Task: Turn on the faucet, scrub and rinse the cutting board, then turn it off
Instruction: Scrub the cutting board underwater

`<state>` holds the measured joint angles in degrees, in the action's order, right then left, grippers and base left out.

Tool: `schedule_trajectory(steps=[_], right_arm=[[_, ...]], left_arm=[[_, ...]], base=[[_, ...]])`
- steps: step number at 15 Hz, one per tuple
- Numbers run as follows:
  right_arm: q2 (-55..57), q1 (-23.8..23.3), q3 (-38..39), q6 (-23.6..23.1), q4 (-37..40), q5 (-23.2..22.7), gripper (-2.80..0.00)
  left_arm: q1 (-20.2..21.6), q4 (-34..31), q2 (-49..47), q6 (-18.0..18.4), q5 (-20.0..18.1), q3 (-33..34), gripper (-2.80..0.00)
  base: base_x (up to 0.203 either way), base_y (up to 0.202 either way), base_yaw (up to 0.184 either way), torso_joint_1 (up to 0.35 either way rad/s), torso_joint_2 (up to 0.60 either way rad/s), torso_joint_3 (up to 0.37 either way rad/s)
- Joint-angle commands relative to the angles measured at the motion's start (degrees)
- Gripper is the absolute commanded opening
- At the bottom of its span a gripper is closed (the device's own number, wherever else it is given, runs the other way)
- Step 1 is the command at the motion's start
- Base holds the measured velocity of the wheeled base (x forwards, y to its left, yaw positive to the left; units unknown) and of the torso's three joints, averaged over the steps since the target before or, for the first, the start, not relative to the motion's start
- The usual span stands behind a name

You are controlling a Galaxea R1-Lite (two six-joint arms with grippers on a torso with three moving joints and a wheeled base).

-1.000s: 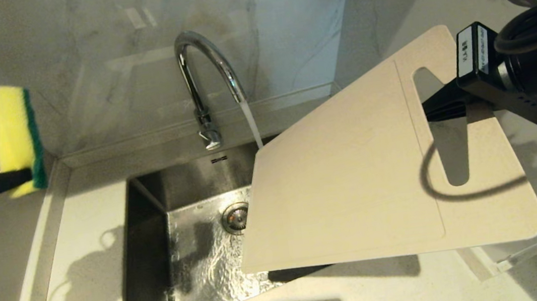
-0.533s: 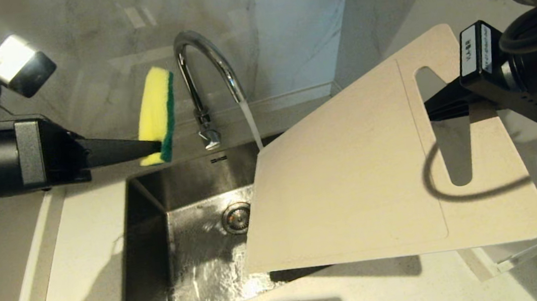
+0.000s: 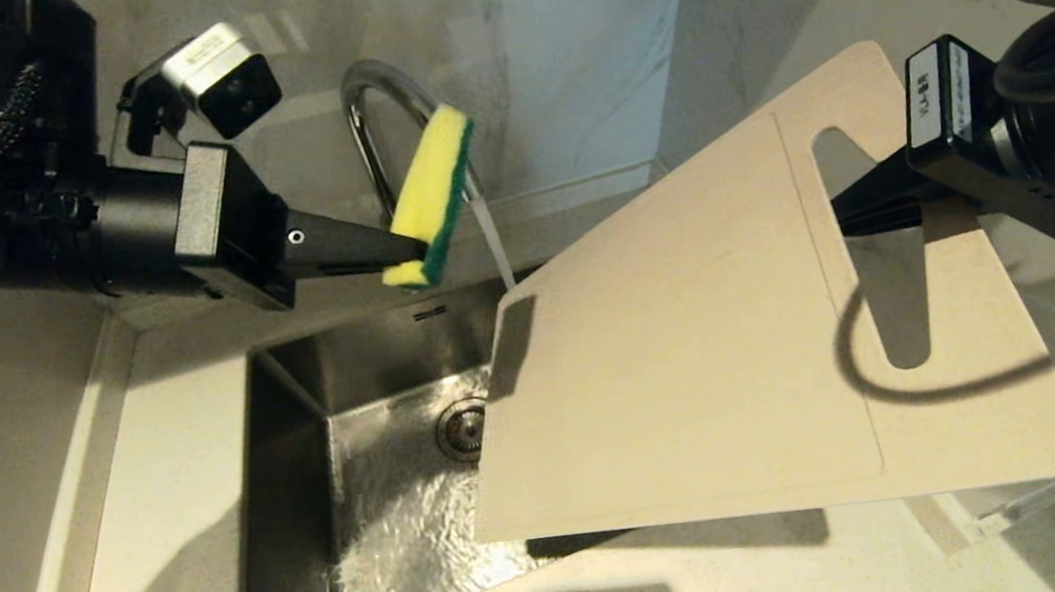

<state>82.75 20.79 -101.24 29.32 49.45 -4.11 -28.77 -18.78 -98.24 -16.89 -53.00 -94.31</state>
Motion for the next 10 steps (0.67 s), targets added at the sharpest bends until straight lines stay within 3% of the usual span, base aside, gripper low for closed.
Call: schedule_trajectory(steps=[1, 5, 10], right_arm=[[-0.1, 1.3, 0.4, 0.0, 0.3, 0.0, -2.80], [0.0, 1.5, 0.4, 0.1, 0.2, 0.0, -2.80], [0.4, 1.5, 0.5, 0.9, 0.2, -0.1, -2.80]], left_arm=[[-3.4, -10.2, -7.0, 1.1, -0.9, -7.8, -2.80], [-8.1, -13.9, -10.8, 2.2, -0.7, -9.4, -2.80], [-11.5, -14.0, -12.8, 2.2, -0.7, -9.1, -2.80]], base=[[0.000, 0.000, 0.000, 0.000, 0.00, 0.000], [0.000, 0.000, 0.000, 0.000, 0.00, 0.000], [0.000, 0.000, 0.000, 0.000, 0.00, 0.000]])
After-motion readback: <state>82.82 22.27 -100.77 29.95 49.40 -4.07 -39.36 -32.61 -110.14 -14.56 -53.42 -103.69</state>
